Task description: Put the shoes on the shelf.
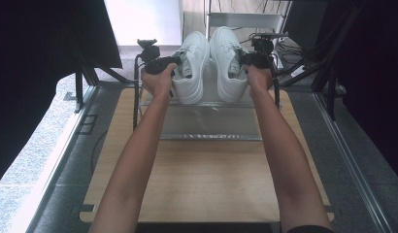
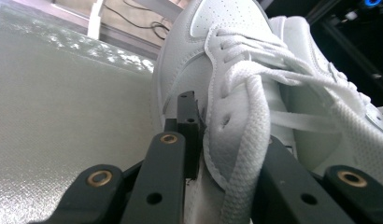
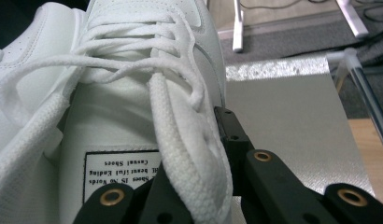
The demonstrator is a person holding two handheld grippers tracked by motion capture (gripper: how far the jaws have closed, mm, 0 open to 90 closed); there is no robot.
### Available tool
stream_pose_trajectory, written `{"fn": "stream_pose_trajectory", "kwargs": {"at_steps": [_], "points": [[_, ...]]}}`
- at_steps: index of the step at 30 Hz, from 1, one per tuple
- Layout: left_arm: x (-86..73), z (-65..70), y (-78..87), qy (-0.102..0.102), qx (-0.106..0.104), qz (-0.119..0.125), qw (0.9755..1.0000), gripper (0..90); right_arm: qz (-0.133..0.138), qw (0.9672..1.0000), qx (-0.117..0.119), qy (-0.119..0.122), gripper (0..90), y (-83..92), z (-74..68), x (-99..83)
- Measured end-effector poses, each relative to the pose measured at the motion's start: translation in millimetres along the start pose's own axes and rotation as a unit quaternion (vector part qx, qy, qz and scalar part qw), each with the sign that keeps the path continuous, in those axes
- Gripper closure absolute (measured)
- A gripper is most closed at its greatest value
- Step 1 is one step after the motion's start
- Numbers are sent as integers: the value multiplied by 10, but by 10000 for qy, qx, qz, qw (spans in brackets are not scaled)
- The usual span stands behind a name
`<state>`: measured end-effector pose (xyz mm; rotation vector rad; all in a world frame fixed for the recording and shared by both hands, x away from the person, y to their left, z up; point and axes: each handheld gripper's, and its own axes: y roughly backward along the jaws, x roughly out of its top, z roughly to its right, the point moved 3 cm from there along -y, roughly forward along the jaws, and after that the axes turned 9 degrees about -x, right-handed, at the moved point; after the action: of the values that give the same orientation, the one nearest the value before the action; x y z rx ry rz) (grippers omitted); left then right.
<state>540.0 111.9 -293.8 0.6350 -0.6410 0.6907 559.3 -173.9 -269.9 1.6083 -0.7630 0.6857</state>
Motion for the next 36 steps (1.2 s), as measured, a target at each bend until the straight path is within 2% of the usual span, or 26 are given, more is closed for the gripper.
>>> {"fn": "stream_pose_trajectory", "kwargs": {"at_steps": [3,5,8,12,14,15,16,17,18,19,20,21,22,23,24,25,26,27,28,29,30,31,32,33,35,36], "points": [[-9,-16,-71,116,61,-4,9999,817,-85,9998,-50,-168,859,-67,0,-15],[-11,-20,-85,128,71,8,9999,817,-89,9997,-86,-191,859,-88,-23,-16],[-6,-30,-121,282,104,31,9995,813,-121,9996,-127,-235,856,-113,-55,-28],[-33,-22,-181,303,290,10,9991,787,-246,9992,-180,-249,841,-184,-121,-69],[-55,-23,-224,245,362,-28,9990,749,-289,9991,-177,-247,810,-220,-159,-91],[-87,-38,-282,231,348,-69,9991,720,-329,9994,-93,-106,757,-260,-200,-112],[-87,-38,-282,231,348,-69,9991,688,-329,9994,-93,-106,757,-260,-200,-112],[-106,-41,-312,302,279,-138,9991,654,-395,9991,143,30,634,-306,-249,-132],[-117,-22,-324,293,160,12,9994,654,-395,9991,143,30,634,-306,-249,-132],[-127,-2,-335,153,304,-10,9994,647,-304,9992,249,44,631,-300,-280,-132],[-128,6,-344,23,299,-33,9995,633,-272,9994,148,148,608,-292,-299,-135],[-121,6,-341,-41,217,-58,9997,610,-224,9993,156,243,555,-289,-318,-140],[-107,7,-328,26,112,-59,9999,546,-178,9994,198,241,520,-277,-322,-135],[-92,10,-308,122,-5,-25,9999,482,49,9995,237,195,480,-215,-309,-100],[-74,24,-279,132,-70,51,9999,471,157,9994,223,213,469,-170,-311,-80],[-27,75,-180,-38,-86,221,9997,474,242,9989,263,293,466,-128,-304,-64],[-27,75,-180,-38,-86,221,9997,496,242,9989,263,293,466,-128,-304,-64],[1,105,-116,-103,-200,252,9994,496,266,9984,344,357,460,-85,-295,-57],[28,134,-52,-203,-263,247,9991,525,457,9967,436,510,487,47,-245,-56],[57,167,86,-548,-210,203,9981,548,569,9959,487,505,503,119,-207,-64],[57,167,86,-548,-210,203,9981,578,569,9959,487,505,503,119,-207,-64],[56,170,163,-635,-236,208,9975,623,604,9941,781,453,517,253,-133,-99],[45,163,243,-697,-284,207,9970,623,604,9941,781,453,517,253,-133,-99],[24,156,320,-730,-378,181,9965,699,634,9926,924,468,531,329,-108,-124],[-27,134,466,-833,-449,128,9954,756,719,9895,1063,662,557,491,-73,-191],[-59,122,529,-909,-436,89,9949,793,772,9877,1050,858,592,621,-35,-273]]}}
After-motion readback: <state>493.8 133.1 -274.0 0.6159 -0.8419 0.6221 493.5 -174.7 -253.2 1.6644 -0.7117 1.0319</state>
